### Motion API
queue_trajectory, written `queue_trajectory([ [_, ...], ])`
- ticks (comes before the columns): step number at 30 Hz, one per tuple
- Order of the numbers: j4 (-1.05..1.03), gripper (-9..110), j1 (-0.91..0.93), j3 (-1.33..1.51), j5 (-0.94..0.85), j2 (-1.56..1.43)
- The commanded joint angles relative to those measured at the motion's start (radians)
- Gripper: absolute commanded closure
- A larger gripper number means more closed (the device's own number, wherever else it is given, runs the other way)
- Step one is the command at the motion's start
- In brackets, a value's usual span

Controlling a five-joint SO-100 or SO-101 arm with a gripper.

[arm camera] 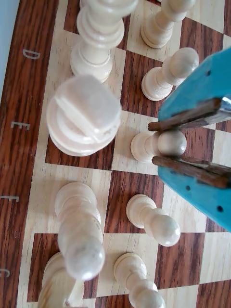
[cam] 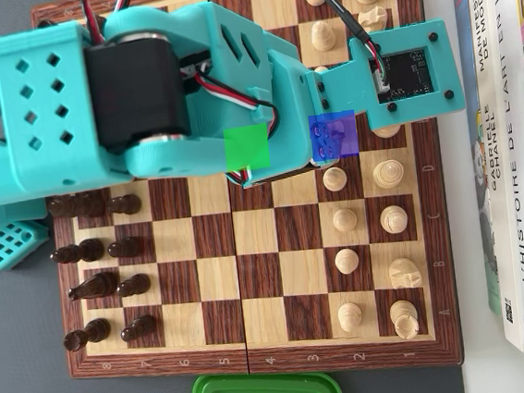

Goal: Play chess

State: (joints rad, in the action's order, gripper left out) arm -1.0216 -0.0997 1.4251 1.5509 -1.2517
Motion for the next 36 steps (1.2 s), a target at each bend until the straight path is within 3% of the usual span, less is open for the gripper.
queue_trajectory([
  [1,0.003,96,0.009,-0.041,-0.005,-0.015],
  [15,-0.002,95,0.0,-0.017,-0.005,-0.118],
  [36,0.008,95,-0.005,0.344,0.005,-0.462],
])
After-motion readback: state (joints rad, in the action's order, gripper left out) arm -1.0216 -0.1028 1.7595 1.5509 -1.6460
